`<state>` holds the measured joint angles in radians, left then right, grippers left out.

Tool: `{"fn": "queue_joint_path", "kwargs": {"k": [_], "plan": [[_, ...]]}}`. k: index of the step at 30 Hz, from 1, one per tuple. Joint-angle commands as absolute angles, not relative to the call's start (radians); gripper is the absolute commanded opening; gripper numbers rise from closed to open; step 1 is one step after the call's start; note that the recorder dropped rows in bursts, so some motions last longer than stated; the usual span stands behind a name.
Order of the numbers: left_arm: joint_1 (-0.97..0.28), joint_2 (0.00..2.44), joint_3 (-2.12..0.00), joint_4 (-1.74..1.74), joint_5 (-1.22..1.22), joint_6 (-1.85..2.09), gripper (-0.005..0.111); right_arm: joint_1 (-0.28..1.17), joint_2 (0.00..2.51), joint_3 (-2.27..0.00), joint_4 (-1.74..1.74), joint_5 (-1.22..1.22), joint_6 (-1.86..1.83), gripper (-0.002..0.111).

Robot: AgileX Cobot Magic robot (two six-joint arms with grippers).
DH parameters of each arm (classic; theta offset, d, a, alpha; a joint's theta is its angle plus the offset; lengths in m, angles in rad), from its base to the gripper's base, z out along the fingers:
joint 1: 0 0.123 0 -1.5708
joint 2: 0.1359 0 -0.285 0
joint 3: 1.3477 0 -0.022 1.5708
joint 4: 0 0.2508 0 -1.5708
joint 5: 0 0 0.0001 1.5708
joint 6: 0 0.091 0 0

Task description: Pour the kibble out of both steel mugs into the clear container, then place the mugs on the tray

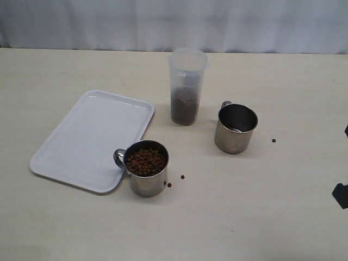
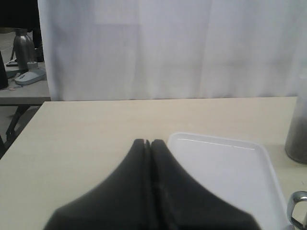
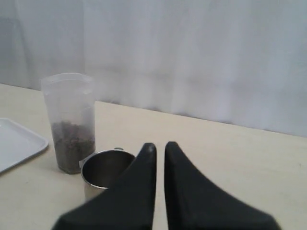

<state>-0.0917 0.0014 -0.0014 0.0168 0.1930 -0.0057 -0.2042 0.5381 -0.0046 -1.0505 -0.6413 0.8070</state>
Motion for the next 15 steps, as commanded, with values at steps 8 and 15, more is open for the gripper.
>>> {"fn": "queue_joint_path", "kwargs": {"k": [8, 15], "plan": [[-0.095, 0.0, 0.0, 0.015, 0.189, -0.017, 0.0, -0.208, 0.356, 0.0, -1.379, -0.566, 1.181, 0.005], [-0.095, 0.0, 0.0, 0.015, 0.189, -0.017, 0.0, -0.208, 0.317, 0.0, -1.418, -0.577, 1.249, 0.005]]}}
